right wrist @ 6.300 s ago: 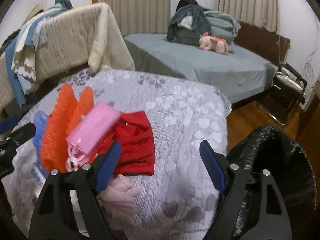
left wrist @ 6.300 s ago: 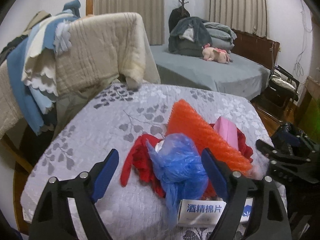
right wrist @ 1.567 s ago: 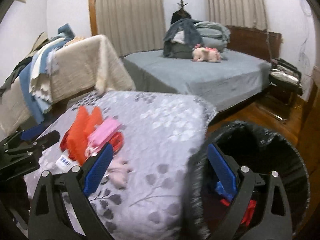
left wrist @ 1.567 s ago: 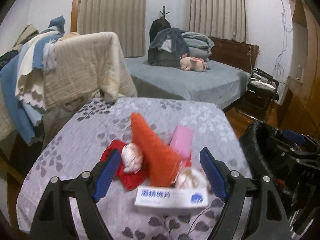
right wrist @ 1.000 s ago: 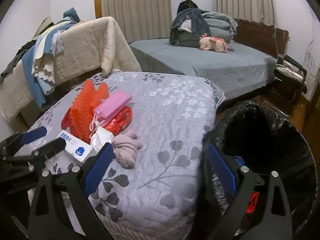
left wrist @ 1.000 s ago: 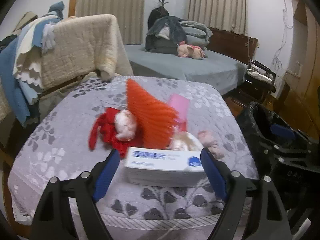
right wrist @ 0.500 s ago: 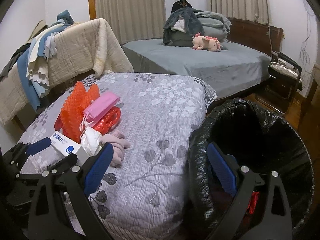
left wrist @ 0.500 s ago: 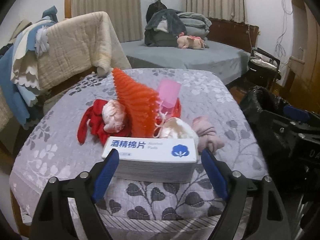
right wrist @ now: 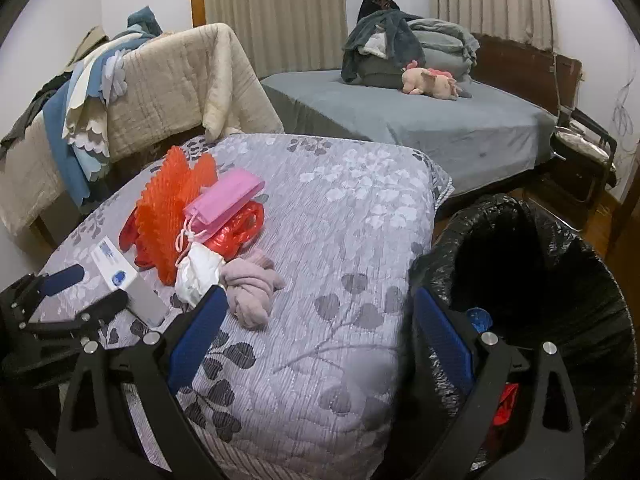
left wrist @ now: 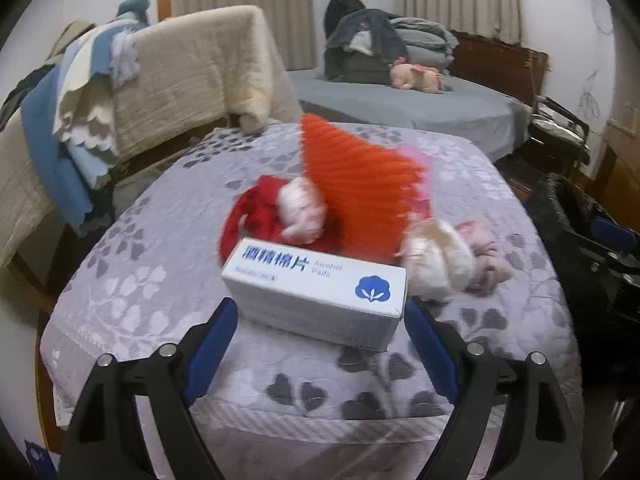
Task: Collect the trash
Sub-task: 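Grasp the white Alcohol Pads box with the left tool while the right tool grasps the pink knotted cloth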
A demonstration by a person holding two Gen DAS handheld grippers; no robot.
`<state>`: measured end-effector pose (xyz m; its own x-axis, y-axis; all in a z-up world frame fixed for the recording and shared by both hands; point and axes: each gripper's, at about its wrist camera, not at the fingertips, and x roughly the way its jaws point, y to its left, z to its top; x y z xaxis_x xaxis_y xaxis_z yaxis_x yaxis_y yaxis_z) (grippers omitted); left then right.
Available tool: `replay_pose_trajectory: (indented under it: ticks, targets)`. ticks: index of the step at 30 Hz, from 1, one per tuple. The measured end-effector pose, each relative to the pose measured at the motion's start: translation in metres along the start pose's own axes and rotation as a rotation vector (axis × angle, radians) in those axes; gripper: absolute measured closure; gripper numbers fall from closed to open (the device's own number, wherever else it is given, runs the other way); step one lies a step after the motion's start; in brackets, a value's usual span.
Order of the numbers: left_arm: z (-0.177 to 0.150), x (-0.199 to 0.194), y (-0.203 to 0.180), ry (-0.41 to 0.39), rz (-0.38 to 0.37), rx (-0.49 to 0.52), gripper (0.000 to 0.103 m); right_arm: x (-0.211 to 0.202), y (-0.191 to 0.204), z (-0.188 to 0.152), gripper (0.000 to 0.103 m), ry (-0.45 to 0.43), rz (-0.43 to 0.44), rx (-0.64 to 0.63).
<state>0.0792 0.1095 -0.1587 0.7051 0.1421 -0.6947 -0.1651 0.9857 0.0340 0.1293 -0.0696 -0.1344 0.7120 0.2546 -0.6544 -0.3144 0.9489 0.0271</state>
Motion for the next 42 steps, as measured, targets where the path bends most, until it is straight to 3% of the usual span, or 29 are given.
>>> replay_pose_trajectory:
  ticks: [12, 17, 25, 40, 42]
  targets:
    - [0.007, 0.012, 0.006, 0.019, -0.041, -0.073, 0.018, 0.018, 0.008, 0.0, 0.011, 0.023, -0.008, -0.034]
    - [0.016, 0.02, -0.002, -0.003, -0.007, -0.086, 0.015, 0.019, 0.008, 0.001, 0.011, 0.026, -0.009, -0.034]
    - [0.013, 0.033, 0.005, 0.03, 0.061, -0.118, 0.015, 0.025, 0.007, 0.002, 0.011, 0.034, -0.008, -0.039]
    - [0.011, 0.051, 0.025, 0.078, 0.109, -0.195, 0.016, 0.047, 0.021, -0.003, 0.011, 0.063, 0.015, -0.041]
    - [0.01, 0.054, 0.026, 0.073, 0.11, -0.197, 0.02, 0.052, 0.022, -0.004, 0.015, 0.071, 0.019, -0.047]
